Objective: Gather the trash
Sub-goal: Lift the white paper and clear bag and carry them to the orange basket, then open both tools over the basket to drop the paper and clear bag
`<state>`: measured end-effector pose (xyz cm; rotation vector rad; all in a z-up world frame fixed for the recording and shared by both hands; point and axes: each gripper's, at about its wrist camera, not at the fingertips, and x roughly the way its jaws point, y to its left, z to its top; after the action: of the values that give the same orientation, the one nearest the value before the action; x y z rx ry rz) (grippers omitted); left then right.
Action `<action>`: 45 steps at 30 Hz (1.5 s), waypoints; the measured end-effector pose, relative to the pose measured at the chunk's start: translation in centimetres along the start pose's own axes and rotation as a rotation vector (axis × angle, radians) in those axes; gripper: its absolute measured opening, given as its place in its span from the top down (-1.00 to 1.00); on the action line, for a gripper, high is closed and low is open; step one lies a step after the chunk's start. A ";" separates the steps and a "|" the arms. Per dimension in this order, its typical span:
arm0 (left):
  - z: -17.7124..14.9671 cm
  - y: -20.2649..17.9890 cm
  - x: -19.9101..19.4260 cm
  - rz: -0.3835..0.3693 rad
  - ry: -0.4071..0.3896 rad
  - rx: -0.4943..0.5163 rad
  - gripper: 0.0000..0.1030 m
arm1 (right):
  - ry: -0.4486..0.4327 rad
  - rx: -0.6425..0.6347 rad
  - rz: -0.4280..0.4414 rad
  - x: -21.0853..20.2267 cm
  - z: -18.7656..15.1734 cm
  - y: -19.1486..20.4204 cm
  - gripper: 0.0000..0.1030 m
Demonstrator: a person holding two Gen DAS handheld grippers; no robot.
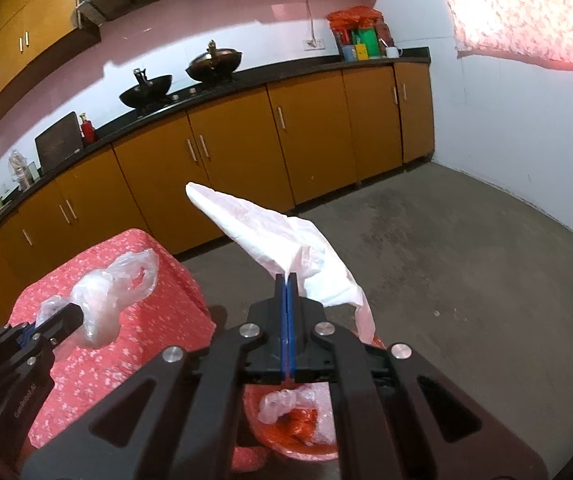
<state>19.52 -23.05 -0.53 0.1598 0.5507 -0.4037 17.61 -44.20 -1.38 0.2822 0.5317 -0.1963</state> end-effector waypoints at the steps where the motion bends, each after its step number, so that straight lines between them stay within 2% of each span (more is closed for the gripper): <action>1: -0.1 -0.3 0.3 -0.004 0.007 0.000 0.87 | 0.009 0.001 -0.005 0.3 -0.3 -0.4 0.96; 14: -3.5 -3.7 6.4 -0.035 0.158 0.009 0.87 | 0.167 0.015 -0.047 6.0 -6.0 -4.0 0.96; 21: -4.9 -5.2 8.8 -0.041 0.207 0.023 0.87 | 0.253 0.013 -0.049 9.1 -9.1 -4.8 0.96; 33: -6.7 -6.9 12.3 -0.049 0.281 0.040 0.87 | 0.345 0.044 -0.036 12.3 -11.8 -6.1 0.96; 42: -7.6 -8.0 14.7 -0.055 0.327 0.061 0.87 | 0.412 0.079 0.015 14.8 -13.5 -6.3 0.95; 45: -7.8 -8.1 15.4 -0.059 0.335 0.070 0.87 | 0.421 0.075 0.019 15.2 -13.9 -6.3 0.87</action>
<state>24.38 -33.50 -15.67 0.2813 0.8726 -0.4571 22.32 -47.51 -22.19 0.4048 0.9390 -0.1380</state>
